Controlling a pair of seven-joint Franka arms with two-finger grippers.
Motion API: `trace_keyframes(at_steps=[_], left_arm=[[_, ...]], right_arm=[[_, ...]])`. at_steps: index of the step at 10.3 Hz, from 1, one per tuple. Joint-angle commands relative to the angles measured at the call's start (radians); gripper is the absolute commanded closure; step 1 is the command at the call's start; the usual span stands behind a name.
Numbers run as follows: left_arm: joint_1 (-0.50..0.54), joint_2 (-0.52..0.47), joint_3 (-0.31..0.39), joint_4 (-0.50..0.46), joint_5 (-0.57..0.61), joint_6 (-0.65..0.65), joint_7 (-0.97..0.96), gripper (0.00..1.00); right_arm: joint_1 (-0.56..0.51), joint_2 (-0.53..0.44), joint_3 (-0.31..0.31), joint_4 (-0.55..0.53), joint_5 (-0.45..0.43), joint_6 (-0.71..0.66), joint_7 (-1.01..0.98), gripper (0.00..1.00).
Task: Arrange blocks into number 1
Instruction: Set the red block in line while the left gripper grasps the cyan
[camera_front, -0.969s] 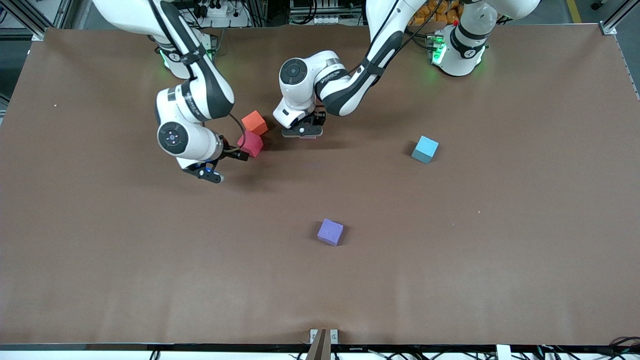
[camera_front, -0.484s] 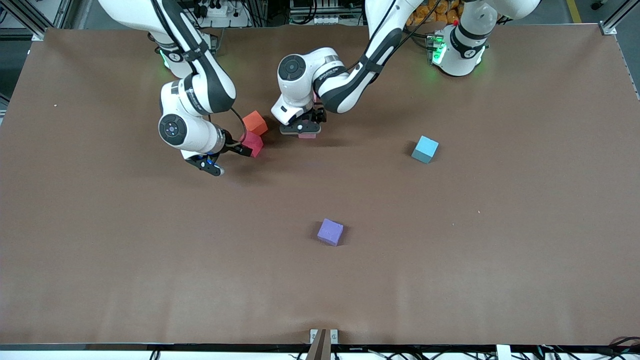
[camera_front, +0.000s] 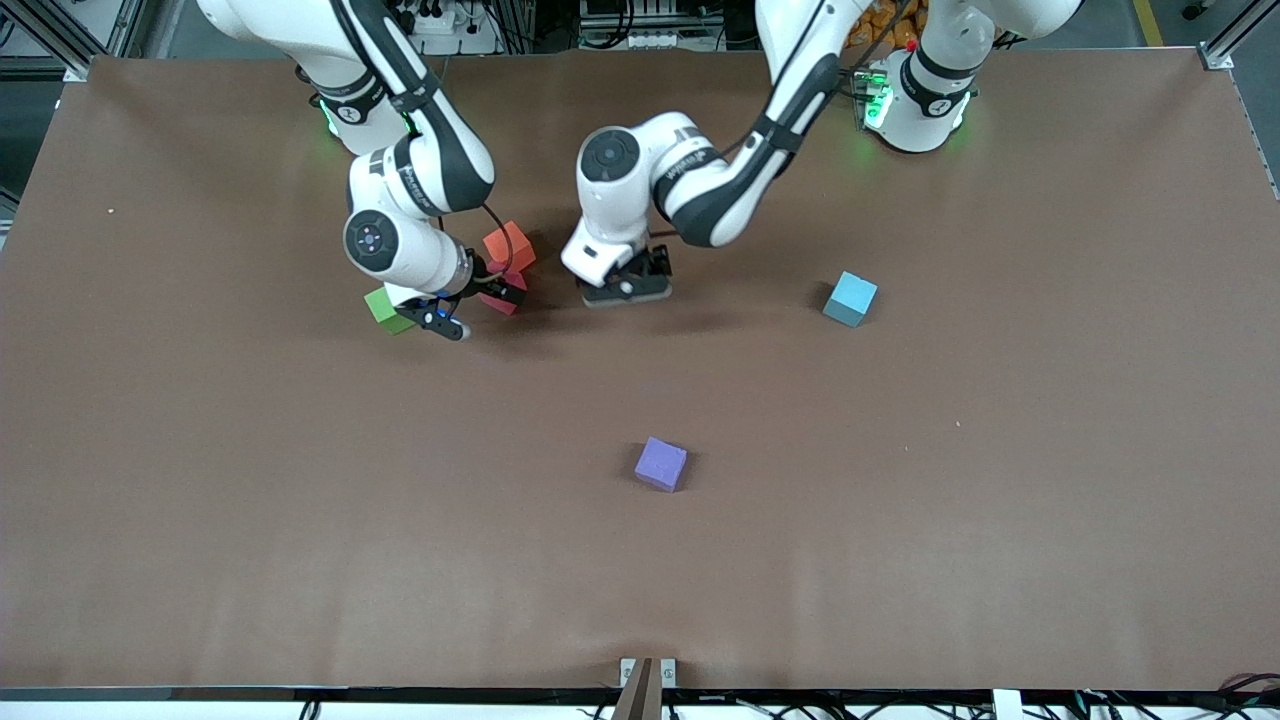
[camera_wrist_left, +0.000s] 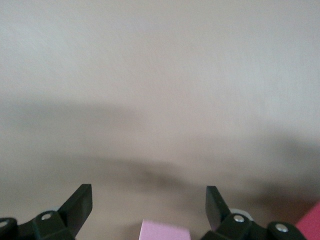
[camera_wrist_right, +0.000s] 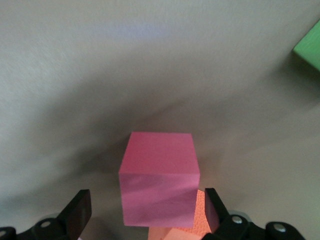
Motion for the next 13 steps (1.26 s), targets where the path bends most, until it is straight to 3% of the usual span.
trace_keyframes(at_steps=[1,4,6,8,10,13], left_arm=[[-0.003,0.034,0.072,0.05,0.017,0.004,-0.131,0.0],[0.073,0.048,0.095,0.078,-0.037,-0.011,-0.171,0.0],[0.113,0.042,0.094,0.068,-0.032,-0.096,-0.094,0.0],[0.168,0.004,0.091,0.015,-0.035,-0.159,0.011,0.0],[0.197,-0.07,0.092,-0.119,-0.024,-0.16,0.12,0.0],[0.283,-0.283,0.092,-0.373,-0.015,-0.131,0.343,0.0]], right_arm=[[0.019,-0.021,-0.003,-0.031,0.026,0.023,0.006,0.0],[0.028,0.005,-0.003,-0.035,0.026,0.051,-0.003,0.03],[0.028,0.013,-0.003,-0.034,0.026,0.062,-0.006,0.41],[0.027,0.013,-0.003,-0.025,0.026,0.06,-0.008,0.99],[0.028,0.013,-0.003,0.008,0.026,0.04,-0.006,1.0],[0.061,0.036,-0.005,0.128,0.019,-0.003,-0.002,1.0]])
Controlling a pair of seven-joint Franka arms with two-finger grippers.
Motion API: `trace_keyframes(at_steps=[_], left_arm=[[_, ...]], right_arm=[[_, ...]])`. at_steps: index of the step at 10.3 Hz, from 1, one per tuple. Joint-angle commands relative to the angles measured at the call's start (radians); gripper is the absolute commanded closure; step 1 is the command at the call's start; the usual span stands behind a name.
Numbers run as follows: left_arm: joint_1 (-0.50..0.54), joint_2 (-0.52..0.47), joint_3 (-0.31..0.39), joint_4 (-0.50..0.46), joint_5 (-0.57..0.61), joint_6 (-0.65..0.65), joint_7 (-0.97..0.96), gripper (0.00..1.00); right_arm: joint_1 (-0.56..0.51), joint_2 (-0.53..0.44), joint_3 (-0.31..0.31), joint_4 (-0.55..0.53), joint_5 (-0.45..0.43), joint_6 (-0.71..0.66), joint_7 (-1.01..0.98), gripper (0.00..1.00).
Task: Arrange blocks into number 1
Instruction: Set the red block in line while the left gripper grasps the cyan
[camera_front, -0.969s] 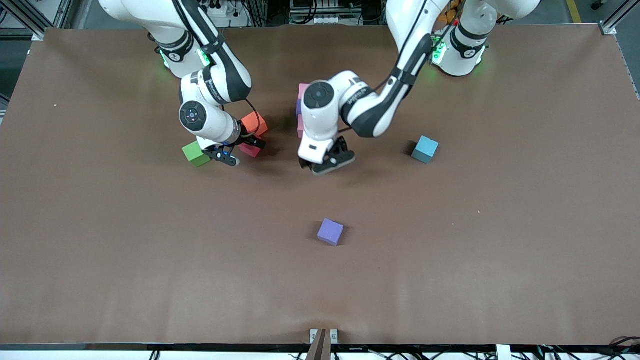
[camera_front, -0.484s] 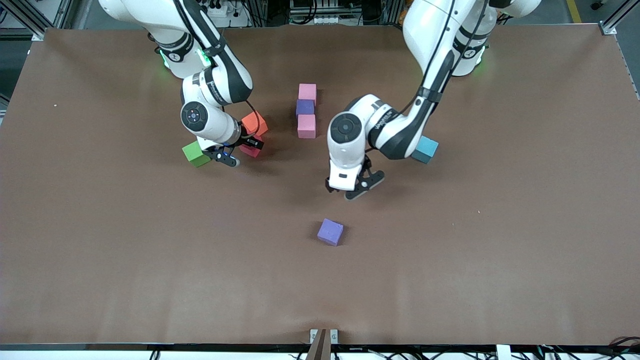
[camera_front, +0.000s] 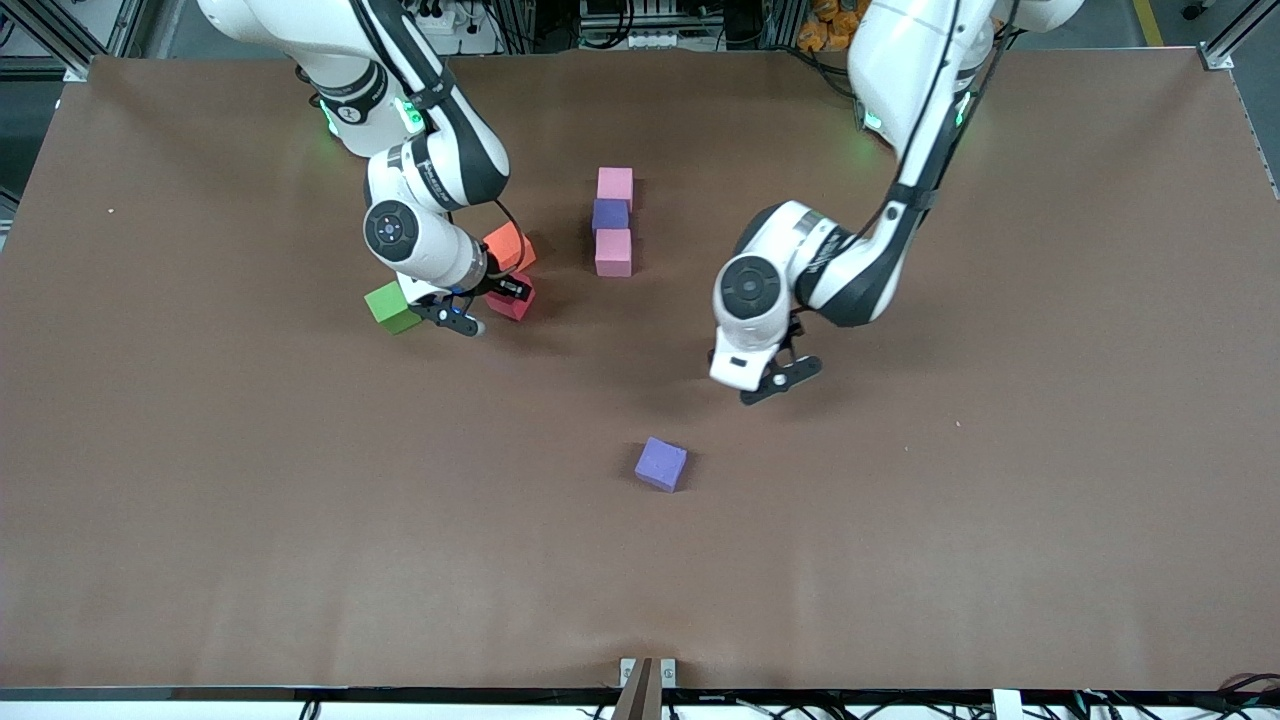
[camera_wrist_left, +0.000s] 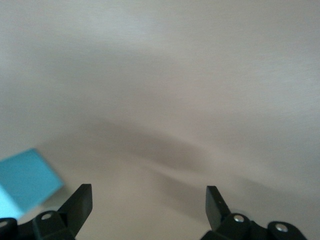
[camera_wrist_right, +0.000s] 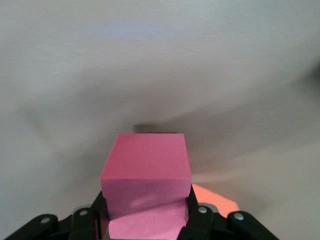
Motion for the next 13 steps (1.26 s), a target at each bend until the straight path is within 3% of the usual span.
trace_keyframes(at_steps=[1,3,7,9,13], left_arm=[[0.09,-0.225,-0.007,-0.24,0.002,0.027,0.216,0.0],[0.172,-0.313,-0.015,-0.335,0.001,0.027,0.464,0.0],[0.185,-0.292,-0.016,-0.403,-0.019,-0.005,0.959,0.0],[0.181,-0.272,-0.073,-0.4,-0.019,-0.022,1.02,0.0],[0.18,-0.238,-0.076,-0.38,-0.012,-0.022,1.025,0.0]], right_arm=[[0.026,0.043,-0.006,0.135,0.013,-0.069,0.001,1.0],[0.058,0.097,-0.006,0.229,-0.006,-0.094,0.003,1.0],[0.146,0.183,-0.006,0.341,-0.069,-0.099,0.001,1.0],[0.166,0.227,-0.006,0.404,-0.08,-0.128,0.0,1.0],[0.209,0.261,-0.006,0.447,-0.127,-0.166,0.013,1.0]])
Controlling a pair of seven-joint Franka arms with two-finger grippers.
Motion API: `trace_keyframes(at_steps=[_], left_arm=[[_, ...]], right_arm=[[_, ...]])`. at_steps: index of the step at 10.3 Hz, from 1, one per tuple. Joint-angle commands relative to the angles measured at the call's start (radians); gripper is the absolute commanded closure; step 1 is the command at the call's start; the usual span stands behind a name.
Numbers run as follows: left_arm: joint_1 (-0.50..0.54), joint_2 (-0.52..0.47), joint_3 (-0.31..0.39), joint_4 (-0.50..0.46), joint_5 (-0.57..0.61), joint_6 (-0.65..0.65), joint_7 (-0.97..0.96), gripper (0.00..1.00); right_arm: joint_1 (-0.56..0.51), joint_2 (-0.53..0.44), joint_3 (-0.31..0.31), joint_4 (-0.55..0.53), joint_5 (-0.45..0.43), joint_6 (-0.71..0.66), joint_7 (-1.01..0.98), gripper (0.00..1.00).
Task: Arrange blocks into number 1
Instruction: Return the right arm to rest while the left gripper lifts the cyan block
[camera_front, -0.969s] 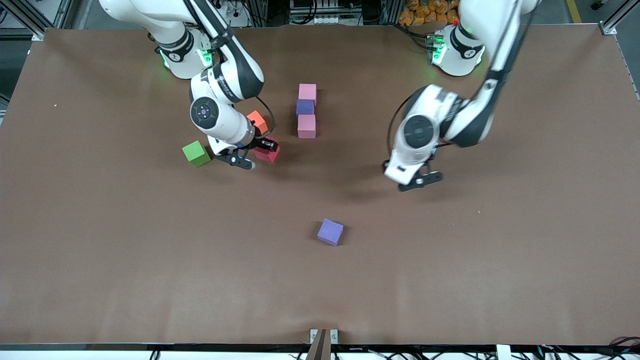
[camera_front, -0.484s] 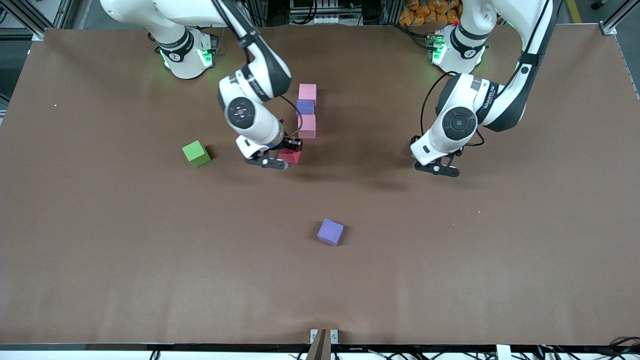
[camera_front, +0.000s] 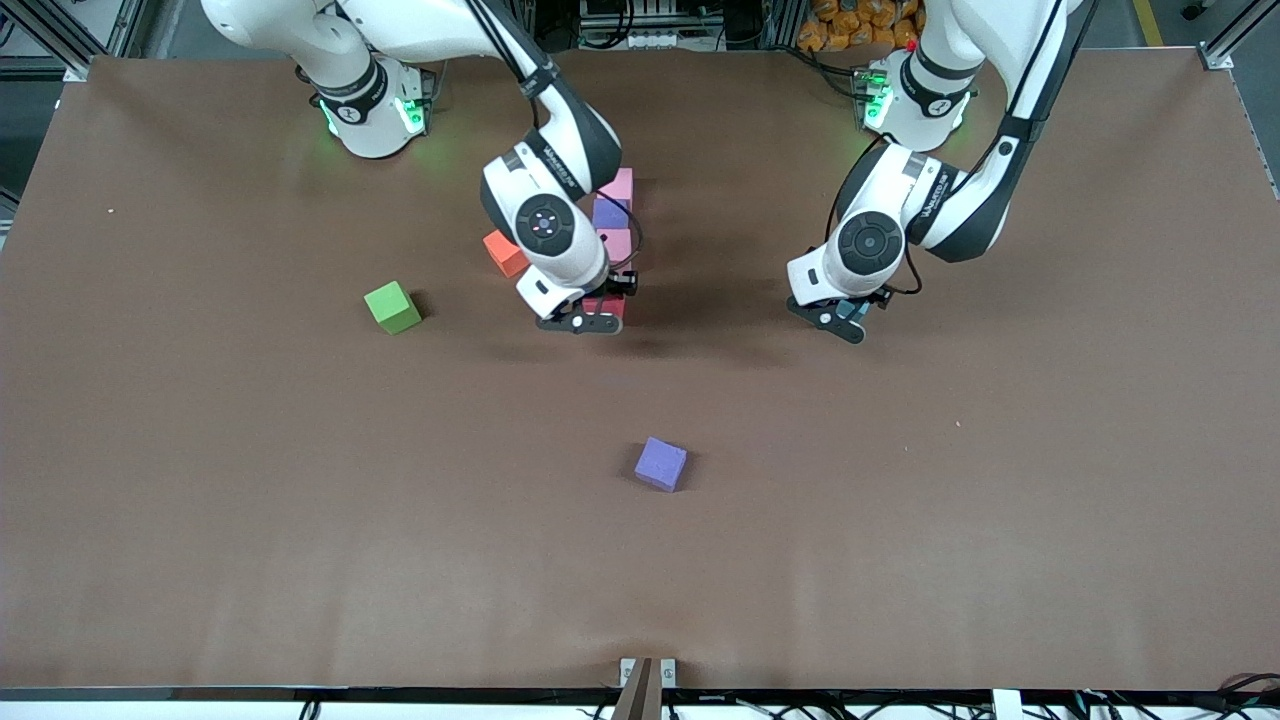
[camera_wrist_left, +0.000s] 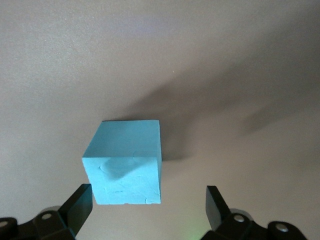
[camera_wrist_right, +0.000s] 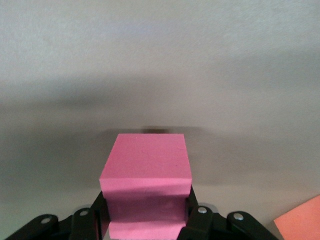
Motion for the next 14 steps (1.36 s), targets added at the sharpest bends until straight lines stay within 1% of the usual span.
trace_keyframes(at_steps=[1,5,14], left_arm=[[0.006,0.015,0.003,0.025,-0.007,-0.016,0.033,0.0],[0.014,0.024,0.004,0.036,-0.001,-0.016,0.035,0.0],[0.046,0.098,0.007,0.082,0.026,-0.006,0.038,0.0]], right_arm=[[0.008,0.016,-0.007,0.025,-0.019,-0.021,0.016,1.0],[0.02,0.016,-0.007,0.02,-0.019,-0.057,0.054,1.0],[0.044,0.031,-0.007,0.007,-0.019,-0.047,0.099,1.0]])
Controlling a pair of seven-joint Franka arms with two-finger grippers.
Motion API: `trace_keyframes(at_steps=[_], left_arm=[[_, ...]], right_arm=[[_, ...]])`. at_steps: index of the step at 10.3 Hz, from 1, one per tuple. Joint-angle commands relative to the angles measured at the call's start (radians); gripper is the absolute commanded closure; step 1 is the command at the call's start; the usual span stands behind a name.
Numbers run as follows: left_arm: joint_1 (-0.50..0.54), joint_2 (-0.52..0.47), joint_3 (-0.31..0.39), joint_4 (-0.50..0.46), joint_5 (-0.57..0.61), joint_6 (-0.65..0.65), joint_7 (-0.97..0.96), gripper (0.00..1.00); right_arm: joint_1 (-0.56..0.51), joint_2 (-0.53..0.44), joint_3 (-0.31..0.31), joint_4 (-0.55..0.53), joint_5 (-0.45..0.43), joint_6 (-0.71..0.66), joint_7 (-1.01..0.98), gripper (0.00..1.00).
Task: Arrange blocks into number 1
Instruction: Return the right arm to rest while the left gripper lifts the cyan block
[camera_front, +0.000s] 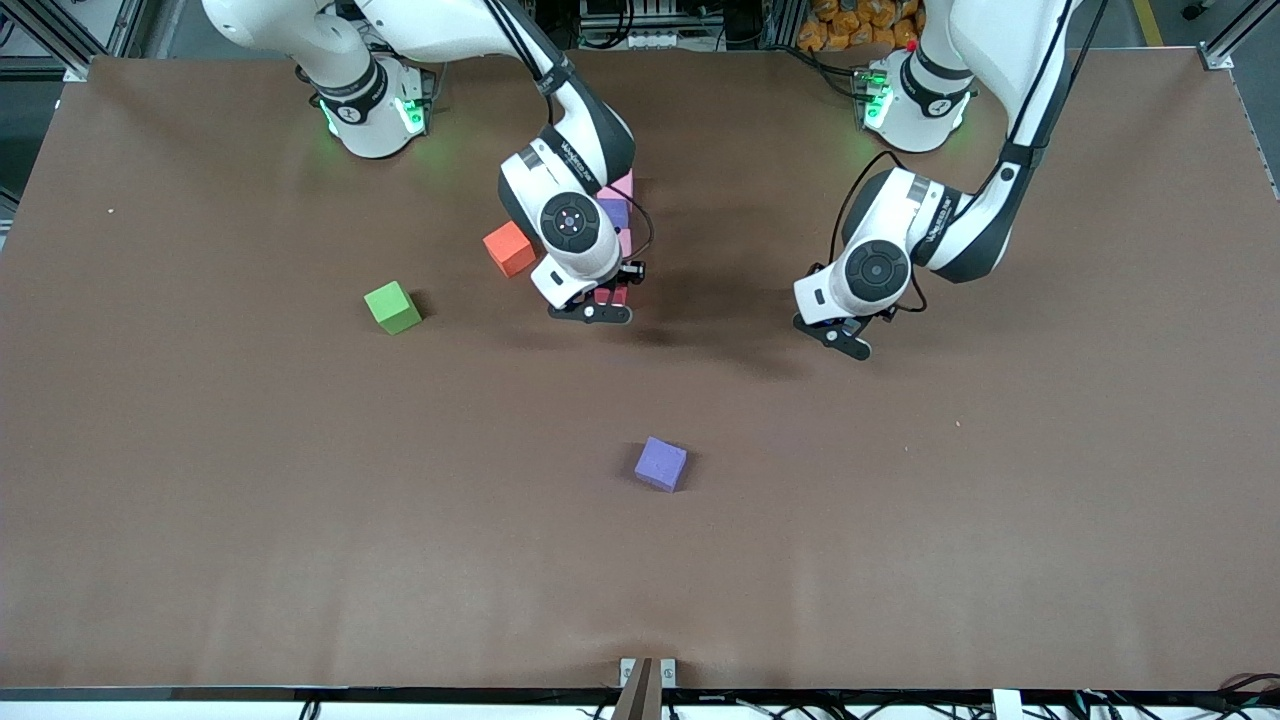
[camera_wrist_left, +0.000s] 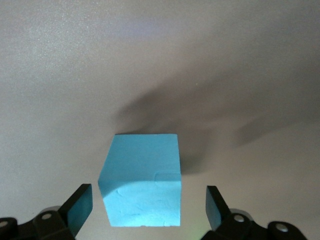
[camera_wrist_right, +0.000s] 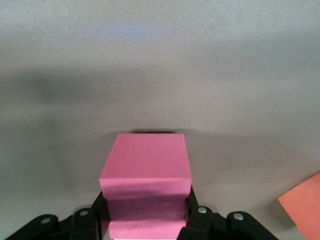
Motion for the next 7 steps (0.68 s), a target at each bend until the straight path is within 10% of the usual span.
trace_keyframes(at_steps=[1,2,3,4,5,7], left_arm=[[0.02,0.032,-0.003,0.031,0.025,-0.007,0.021,0.0],[0.02,0.039,-0.003,0.033,0.026,-0.005,0.021,0.0],[0.02,0.046,-0.003,0.033,0.025,-0.005,0.021,0.0],[0.02,0.053,-0.005,0.034,0.025,-0.005,0.019,0.0],[0.02,0.055,-0.005,0.033,0.025,-0.005,0.014,0.13],[0.019,0.056,-0.005,0.031,0.014,-0.005,-0.018,0.87]], right_arm=[[0.015,0.015,-0.007,0.004,-0.016,0.005,0.031,1.0],[0.017,0.016,-0.007,0.004,-0.016,0.005,0.031,1.0],[0.017,0.017,-0.007,0.004,-0.016,0.003,0.03,0.76],[0.012,0.017,-0.007,0.006,-0.016,0.0,0.054,0.01],[0.012,0.017,-0.007,0.007,-0.016,0.0,0.088,0.0],[0.009,0.009,-0.009,0.018,-0.018,-0.009,0.088,0.0]])
